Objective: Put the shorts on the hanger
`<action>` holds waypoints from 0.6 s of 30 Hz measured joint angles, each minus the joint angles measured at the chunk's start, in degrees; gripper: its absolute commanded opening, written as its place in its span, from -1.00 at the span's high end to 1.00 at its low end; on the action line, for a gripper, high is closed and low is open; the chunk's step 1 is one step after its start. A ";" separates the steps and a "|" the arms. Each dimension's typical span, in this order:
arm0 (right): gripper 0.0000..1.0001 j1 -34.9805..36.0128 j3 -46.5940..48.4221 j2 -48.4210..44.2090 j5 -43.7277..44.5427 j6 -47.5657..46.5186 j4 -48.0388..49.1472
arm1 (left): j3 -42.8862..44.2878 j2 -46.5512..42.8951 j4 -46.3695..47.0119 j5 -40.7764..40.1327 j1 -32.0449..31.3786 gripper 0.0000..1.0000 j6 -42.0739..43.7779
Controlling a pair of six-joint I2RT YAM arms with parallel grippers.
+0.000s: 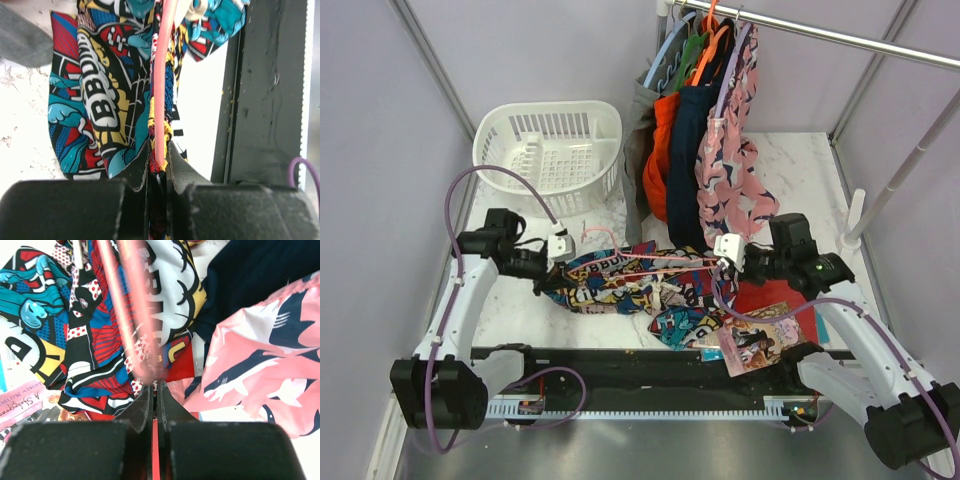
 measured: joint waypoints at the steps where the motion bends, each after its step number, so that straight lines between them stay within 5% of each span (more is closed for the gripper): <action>1: 1.00 -0.13 0.02 -0.13 -0.39 -0.28 -0.15 | 0.00 0.37 -0.28 -0.66 0.02 0.97 0.81; 18: 1.00 -1.60 2.29 -0.96 -2.69 -6.29 -5.42 | -0.68 4.26 2.08 -5.75 0.02 0.96 2.23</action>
